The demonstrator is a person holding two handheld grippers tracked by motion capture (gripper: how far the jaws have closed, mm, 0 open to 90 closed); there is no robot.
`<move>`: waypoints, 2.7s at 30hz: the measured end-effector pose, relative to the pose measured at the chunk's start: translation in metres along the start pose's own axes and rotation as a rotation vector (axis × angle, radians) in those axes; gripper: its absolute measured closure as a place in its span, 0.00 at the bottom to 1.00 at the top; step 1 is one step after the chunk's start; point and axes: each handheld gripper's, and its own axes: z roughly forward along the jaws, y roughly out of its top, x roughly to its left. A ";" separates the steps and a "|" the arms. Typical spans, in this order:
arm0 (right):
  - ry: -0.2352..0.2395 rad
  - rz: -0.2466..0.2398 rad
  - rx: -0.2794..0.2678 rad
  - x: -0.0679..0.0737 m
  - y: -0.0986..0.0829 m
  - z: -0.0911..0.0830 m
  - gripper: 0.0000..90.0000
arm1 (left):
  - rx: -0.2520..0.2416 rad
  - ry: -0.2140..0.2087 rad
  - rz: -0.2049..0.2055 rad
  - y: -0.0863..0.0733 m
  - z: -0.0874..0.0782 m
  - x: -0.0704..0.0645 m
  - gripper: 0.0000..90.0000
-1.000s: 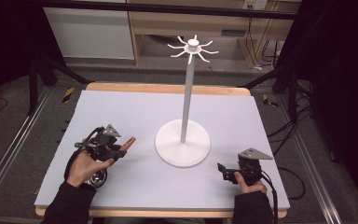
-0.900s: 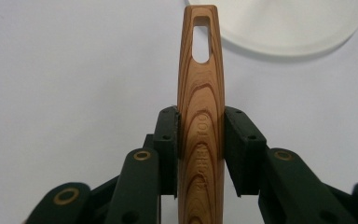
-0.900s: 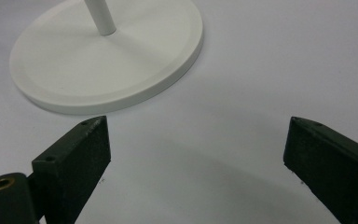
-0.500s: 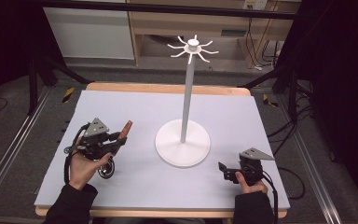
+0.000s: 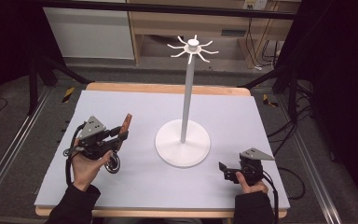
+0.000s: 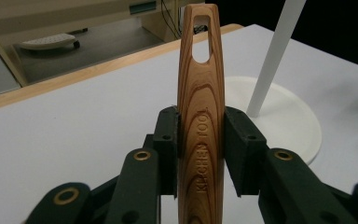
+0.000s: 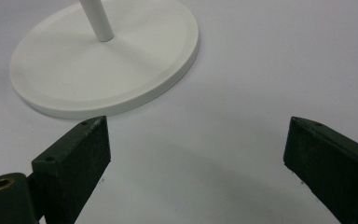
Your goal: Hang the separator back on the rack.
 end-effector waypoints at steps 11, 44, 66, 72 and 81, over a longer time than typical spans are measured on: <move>-0.005 -0.004 -0.001 -0.001 0.000 0.000 0.08 | -0.173 -0.004 -0.029 0.033 -0.016 -0.005 0.75; 0.000 0.000 0.000 0.000 0.000 0.000 0.08 | -0.333 -0.069 0.009 0.122 -0.018 -0.032 0.75; 0.008 0.004 -0.005 0.000 0.000 0.001 0.08 | -0.361 -0.118 0.050 0.147 -0.012 -0.057 0.75; 0.008 0.004 -0.005 -0.001 0.000 0.001 0.08 | -0.352 -0.117 0.064 0.154 -0.009 -0.063 0.75; 0.005 0.005 -0.006 -0.001 0.000 0.000 0.08 | -0.356 -0.122 0.070 0.160 -0.005 -0.066 0.75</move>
